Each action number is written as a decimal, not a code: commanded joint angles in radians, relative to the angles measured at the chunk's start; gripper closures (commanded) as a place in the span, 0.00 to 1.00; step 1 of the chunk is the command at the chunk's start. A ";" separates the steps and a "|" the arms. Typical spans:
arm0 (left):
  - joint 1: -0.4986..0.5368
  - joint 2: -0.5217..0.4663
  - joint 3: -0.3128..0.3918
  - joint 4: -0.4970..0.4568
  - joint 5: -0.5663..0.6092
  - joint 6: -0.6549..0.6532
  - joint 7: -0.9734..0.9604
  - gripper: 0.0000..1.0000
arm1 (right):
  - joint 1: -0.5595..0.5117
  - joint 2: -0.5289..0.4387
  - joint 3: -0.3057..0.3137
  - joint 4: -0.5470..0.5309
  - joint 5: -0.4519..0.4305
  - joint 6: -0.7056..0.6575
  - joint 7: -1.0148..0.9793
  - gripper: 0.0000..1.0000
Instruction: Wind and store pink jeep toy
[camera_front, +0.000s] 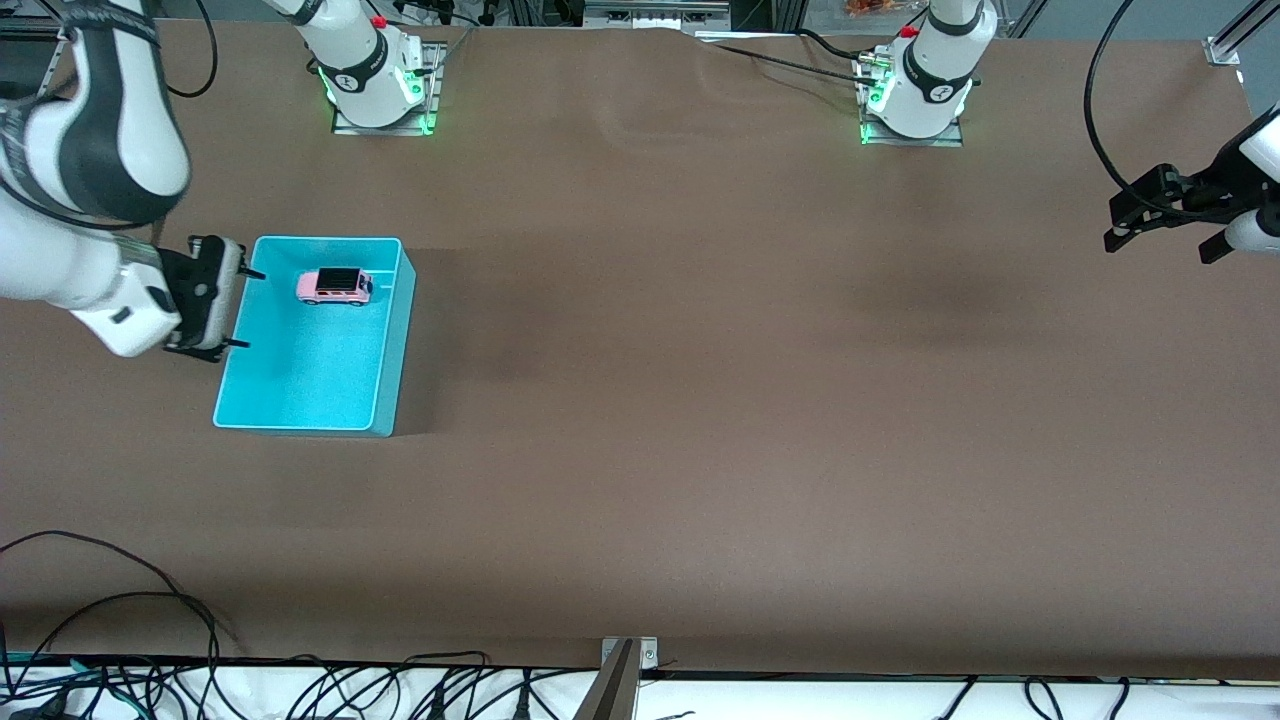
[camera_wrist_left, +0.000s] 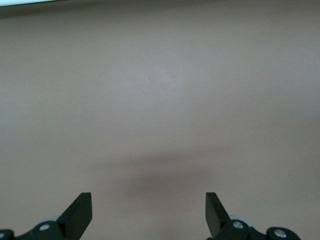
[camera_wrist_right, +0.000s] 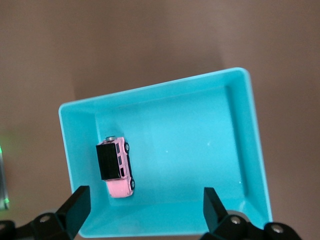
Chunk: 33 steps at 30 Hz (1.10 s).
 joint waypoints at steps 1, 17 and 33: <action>0.000 0.020 -0.007 0.041 0.023 -0.025 -0.009 0.00 | -0.003 -0.004 -0.003 0.132 0.004 -0.090 0.357 0.00; 0.005 0.020 0.002 0.041 0.018 -0.025 -0.007 0.00 | 0.009 0.007 0.003 0.340 -0.083 -0.198 1.195 0.00; 0.006 0.020 0.002 0.039 0.017 -0.044 -0.010 0.00 | 0.010 -0.185 0.008 0.180 -0.187 -0.218 1.228 0.00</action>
